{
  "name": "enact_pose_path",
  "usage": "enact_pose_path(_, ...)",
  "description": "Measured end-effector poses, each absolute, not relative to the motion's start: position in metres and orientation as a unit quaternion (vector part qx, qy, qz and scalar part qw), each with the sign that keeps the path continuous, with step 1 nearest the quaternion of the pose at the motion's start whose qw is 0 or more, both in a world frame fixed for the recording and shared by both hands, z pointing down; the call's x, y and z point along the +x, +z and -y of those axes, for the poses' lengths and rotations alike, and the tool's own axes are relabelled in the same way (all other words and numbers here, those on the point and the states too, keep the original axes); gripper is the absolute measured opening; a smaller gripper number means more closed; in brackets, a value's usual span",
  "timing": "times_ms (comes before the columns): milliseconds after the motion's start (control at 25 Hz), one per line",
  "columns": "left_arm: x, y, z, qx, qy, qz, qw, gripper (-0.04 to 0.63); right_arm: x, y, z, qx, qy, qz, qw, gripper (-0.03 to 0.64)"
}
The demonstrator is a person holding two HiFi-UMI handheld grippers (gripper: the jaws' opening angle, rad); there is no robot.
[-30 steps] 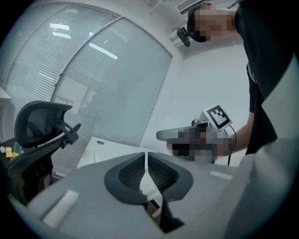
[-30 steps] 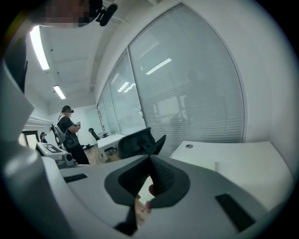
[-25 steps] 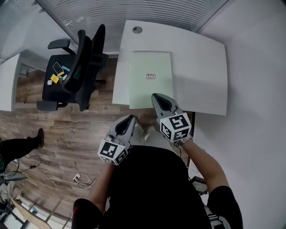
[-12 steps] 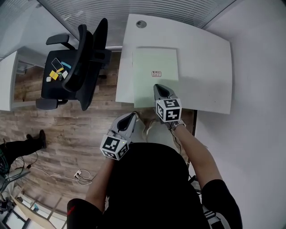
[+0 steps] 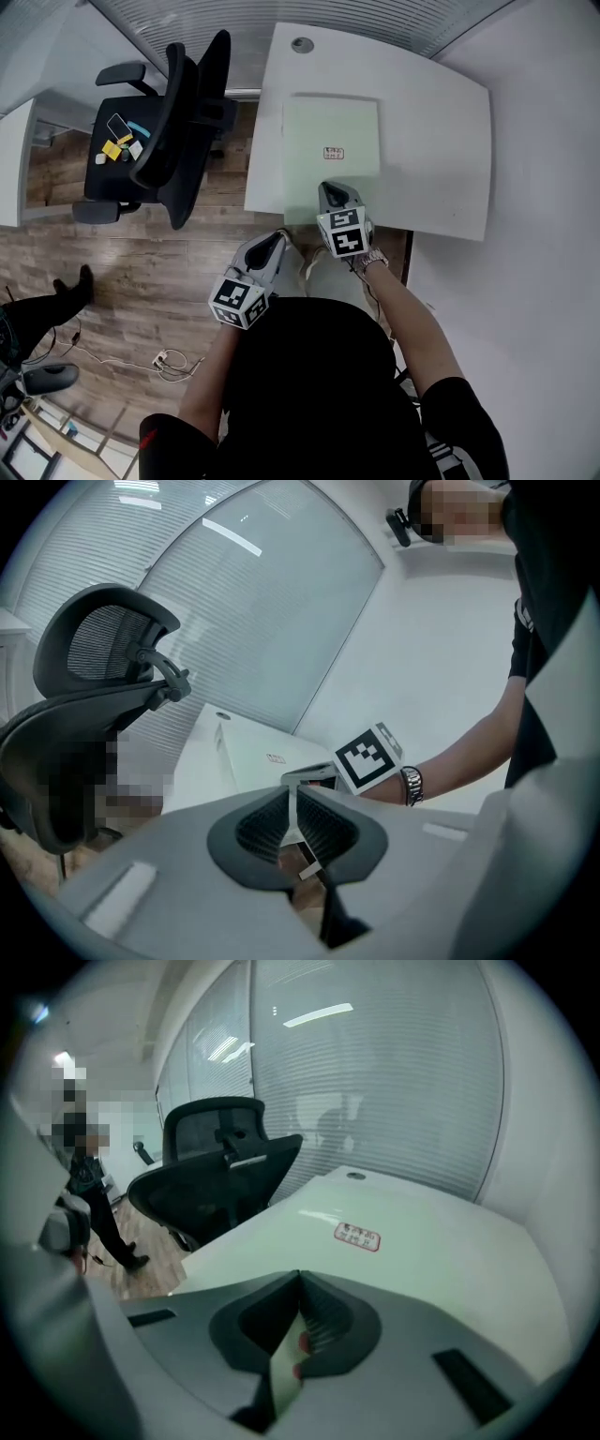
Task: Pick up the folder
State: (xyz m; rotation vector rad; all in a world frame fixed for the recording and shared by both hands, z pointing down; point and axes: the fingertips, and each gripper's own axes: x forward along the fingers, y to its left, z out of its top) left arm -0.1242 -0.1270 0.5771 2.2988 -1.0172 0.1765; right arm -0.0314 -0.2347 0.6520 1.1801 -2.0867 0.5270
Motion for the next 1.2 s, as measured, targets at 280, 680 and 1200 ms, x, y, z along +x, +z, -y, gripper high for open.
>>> enact_pose_path(280, -0.127, 0.583, 0.126, 0.864, 0.070, 0.391, 0.309, 0.006, -0.035, 0.655, 0.228, 0.428, 0.199, 0.812, 0.343, 0.002)
enact_pose_path(680, -0.131, 0.609, 0.123, 0.850, 0.081, 0.395, 0.340, 0.024, -0.038, 0.655, 0.203, 0.390, 0.239, 0.823, 0.337, 0.002)
enact_pose_path(1200, -0.128, 0.642, 0.111, 0.823, 0.072, 0.369, 0.426, 0.161, -0.044, 0.654, 0.164, 0.374, 0.259, 0.827, 0.329, 0.002)
